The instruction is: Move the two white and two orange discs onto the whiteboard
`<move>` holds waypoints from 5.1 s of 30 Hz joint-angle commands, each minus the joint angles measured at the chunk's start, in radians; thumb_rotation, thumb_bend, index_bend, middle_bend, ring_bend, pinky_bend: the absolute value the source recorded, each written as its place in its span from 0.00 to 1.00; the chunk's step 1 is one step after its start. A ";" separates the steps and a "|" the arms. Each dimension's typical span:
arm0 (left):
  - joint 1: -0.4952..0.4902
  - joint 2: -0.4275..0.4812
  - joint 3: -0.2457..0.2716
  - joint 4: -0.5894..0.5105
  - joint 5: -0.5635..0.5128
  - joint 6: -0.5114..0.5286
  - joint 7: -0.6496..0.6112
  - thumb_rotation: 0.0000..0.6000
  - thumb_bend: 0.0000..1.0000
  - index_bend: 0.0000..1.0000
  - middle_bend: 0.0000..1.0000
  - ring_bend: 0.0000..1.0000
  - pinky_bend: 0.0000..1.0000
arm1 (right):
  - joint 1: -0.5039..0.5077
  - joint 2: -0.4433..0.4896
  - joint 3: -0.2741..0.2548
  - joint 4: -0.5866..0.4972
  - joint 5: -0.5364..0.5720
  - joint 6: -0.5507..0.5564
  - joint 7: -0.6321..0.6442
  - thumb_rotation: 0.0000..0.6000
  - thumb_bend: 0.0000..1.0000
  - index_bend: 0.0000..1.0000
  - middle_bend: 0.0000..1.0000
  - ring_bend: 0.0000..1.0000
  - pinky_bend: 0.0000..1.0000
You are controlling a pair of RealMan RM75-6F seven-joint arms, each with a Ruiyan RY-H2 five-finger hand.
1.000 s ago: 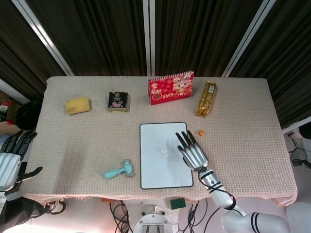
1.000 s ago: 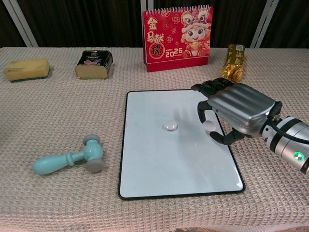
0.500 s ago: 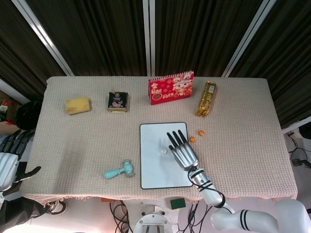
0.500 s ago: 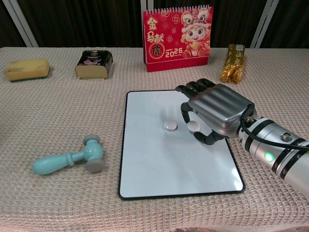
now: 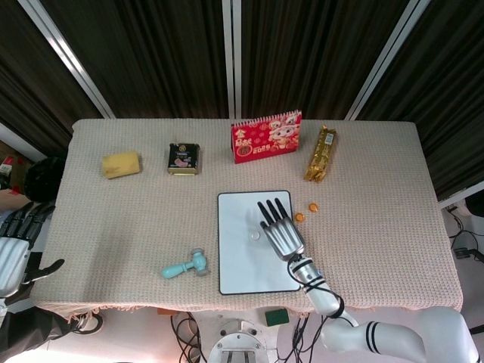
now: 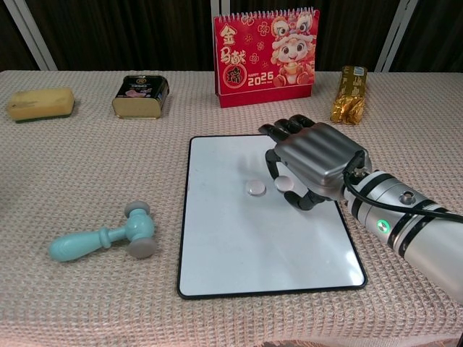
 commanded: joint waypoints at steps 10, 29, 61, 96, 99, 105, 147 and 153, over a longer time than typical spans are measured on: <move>0.002 0.001 -0.001 0.002 0.001 0.006 -0.006 1.00 0.09 0.09 0.07 0.00 0.11 | 0.010 -0.010 -0.009 0.003 0.009 -0.002 -0.001 1.00 0.37 0.42 0.00 0.00 0.00; 0.001 0.000 -0.001 0.001 -0.001 0.002 -0.002 1.00 0.09 0.09 0.07 0.00 0.11 | -0.001 0.006 -0.025 -0.019 0.005 0.035 0.007 1.00 0.36 0.32 0.00 0.00 0.00; -0.008 -0.005 0.001 -0.004 -0.003 -0.017 0.015 1.00 0.09 0.09 0.07 0.00 0.11 | -0.025 0.103 0.043 -0.001 0.138 0.062 0.026 1.00 0.36 0.42 0.00 0.00 0.00; -0.008 -0.005 -0.001 0.002 -0.013 -0.018 0.008 1.00 0.09 0.09 0.07 0.00 0.11 | -0.001 0.045 0.042 0.083 0.186 0.062 0.033 1.00 0.37 0.48 0.00 0.00 0.00; -0.008 -0.004 -0.001 0.002 -0.012 -0.018 0.006 1.00 0.09 0.09 0.07 0.00 0.11 | -0.005 0.057 0.042 0.065 0.166 0.080 0.050 1.00 0.37 0.49 0.00 0.00 0.00; -0.010 -0.005 0.000 0.001 -0.010 -0.021 0.008 1.00 0.09 0.09 0.07 0.00 0.11 | -0.004 0.085 0.043 0.001 0.132 0.102 0.061 1.00 0.37 0.49 0.00 0.00 0.00; -0.013 -0.006 -0.003 0.010 -0.025 -0.031 -0.001 1.00 0.09 0.09 0.07 0.00 0.11 | 0.118 -0.016 0.099 0.047 0.104 0.075 0.061 1.00 0.32 0.09 0.00 0.00 0.00; -0.016 -0.008 0.002 -0.002 -0.012 -0.035 0.016 1.00 0.09 0.09 0.07 0.00 0.11 | 0.047 0.107 0.104 -0.001 0.184 0.107 0.032 1.00 0.33 0.24 0.00 0.00 0.00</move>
